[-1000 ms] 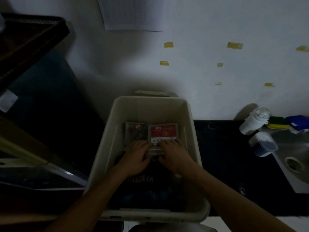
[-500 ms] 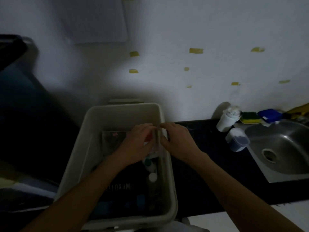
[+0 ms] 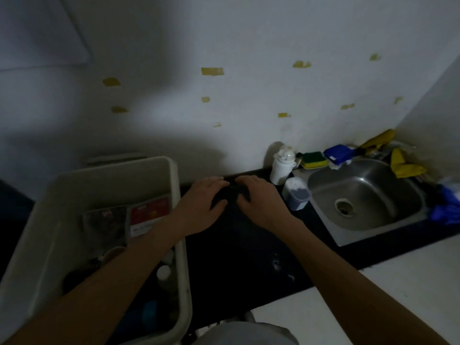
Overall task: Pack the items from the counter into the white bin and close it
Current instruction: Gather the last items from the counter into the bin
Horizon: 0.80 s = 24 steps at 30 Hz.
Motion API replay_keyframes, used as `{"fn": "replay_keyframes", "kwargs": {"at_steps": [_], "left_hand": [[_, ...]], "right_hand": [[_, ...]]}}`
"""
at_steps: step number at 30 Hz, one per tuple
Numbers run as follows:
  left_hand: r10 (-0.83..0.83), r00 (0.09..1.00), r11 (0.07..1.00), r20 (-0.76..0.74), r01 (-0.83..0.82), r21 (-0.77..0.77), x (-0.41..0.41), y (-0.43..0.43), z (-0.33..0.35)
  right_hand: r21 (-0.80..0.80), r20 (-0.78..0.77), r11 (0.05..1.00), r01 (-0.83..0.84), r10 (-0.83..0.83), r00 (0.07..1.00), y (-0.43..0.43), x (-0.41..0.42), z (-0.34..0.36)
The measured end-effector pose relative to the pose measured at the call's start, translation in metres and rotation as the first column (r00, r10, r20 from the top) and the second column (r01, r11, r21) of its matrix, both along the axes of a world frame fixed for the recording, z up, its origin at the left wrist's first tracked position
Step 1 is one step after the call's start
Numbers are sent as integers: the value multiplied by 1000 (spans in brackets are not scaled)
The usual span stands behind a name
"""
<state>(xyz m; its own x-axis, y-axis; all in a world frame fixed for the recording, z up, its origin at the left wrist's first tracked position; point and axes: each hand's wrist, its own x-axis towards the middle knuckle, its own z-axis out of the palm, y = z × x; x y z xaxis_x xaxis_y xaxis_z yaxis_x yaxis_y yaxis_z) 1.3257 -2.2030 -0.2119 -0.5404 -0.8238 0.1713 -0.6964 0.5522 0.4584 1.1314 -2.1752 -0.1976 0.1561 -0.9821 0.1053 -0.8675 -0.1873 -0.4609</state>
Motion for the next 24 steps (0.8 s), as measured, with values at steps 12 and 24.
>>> {"fn": "replay_keyframes", "kwargs": {"at_steps": [12,24], "left_hand": [[0,1000,982,28,-5,187,-110,-3,-42],[45,999,949,8,-45,313,-186,-23,-77]], "right_hand": [[140,-59,970,197,-190,980,-8,-141,-67],[332,-28,887,322,-332,943,-58,-199,-122]]}}
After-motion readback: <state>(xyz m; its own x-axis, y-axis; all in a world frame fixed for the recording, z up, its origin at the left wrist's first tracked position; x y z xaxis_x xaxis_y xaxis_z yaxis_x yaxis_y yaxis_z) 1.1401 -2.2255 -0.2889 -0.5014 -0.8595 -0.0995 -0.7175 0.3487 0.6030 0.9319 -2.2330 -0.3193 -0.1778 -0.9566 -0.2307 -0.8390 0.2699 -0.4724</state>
